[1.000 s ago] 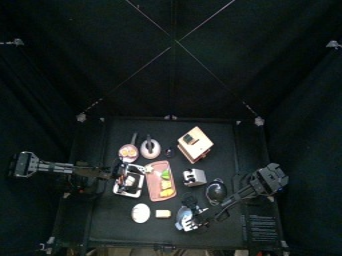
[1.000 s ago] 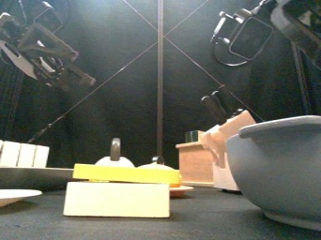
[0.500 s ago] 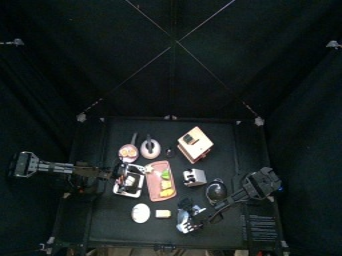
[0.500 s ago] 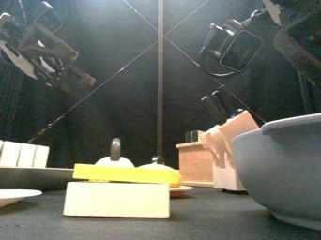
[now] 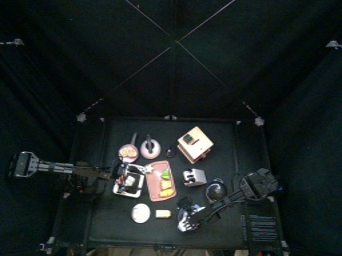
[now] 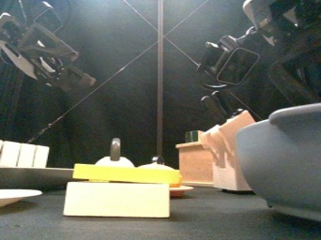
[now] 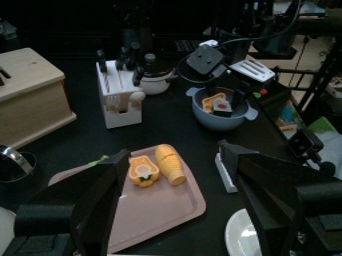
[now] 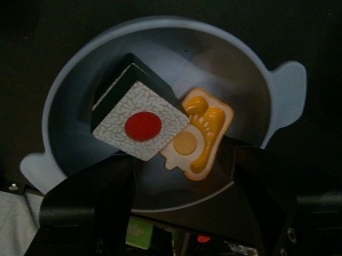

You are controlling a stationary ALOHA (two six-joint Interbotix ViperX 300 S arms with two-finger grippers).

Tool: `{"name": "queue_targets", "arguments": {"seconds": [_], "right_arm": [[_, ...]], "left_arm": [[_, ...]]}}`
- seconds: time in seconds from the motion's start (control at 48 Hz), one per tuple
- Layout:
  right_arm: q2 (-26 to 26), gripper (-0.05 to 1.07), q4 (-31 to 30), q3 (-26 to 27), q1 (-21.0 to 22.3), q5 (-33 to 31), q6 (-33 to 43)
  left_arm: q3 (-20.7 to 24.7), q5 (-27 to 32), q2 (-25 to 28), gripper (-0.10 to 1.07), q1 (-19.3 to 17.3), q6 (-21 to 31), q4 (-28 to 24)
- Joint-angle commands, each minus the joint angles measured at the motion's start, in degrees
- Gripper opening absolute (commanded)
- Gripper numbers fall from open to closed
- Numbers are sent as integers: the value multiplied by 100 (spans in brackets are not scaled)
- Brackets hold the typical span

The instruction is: Grab squash half from bowl

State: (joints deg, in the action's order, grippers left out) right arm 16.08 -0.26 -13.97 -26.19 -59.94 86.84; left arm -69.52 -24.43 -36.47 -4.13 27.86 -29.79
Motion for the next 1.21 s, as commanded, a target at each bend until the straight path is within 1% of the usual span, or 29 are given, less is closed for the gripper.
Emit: {"name": "queue_targets", "arguments": {"seconds": [0.0,0.521,0.583,0.792,0.875,1.021,1.188], "right_arm": [[-105,93,0,105,35,9,0],[35,92,0,123,62,0,-9],[35,90,0,132,53,0,-9],[26,74,-9,132,62,-9,-9],[-18,70,-26,158,62,-18,0],[-149,68,-114,299,70,-176,0],[-255,68,-325,536,62,-642,-9]], "left_arm": [[79,-26,-18,103,-18,0,9],[70,-26,-18,103,-18,0,9],[70,-26,-18,103,-18,0,9],[70,-26,-18,103,-18,0,9],[70,-26,-18,103,-18,0,9],[70,-26,-18,103,-18,0,9],[70,-26,-18,103,-18,0,9]]}}
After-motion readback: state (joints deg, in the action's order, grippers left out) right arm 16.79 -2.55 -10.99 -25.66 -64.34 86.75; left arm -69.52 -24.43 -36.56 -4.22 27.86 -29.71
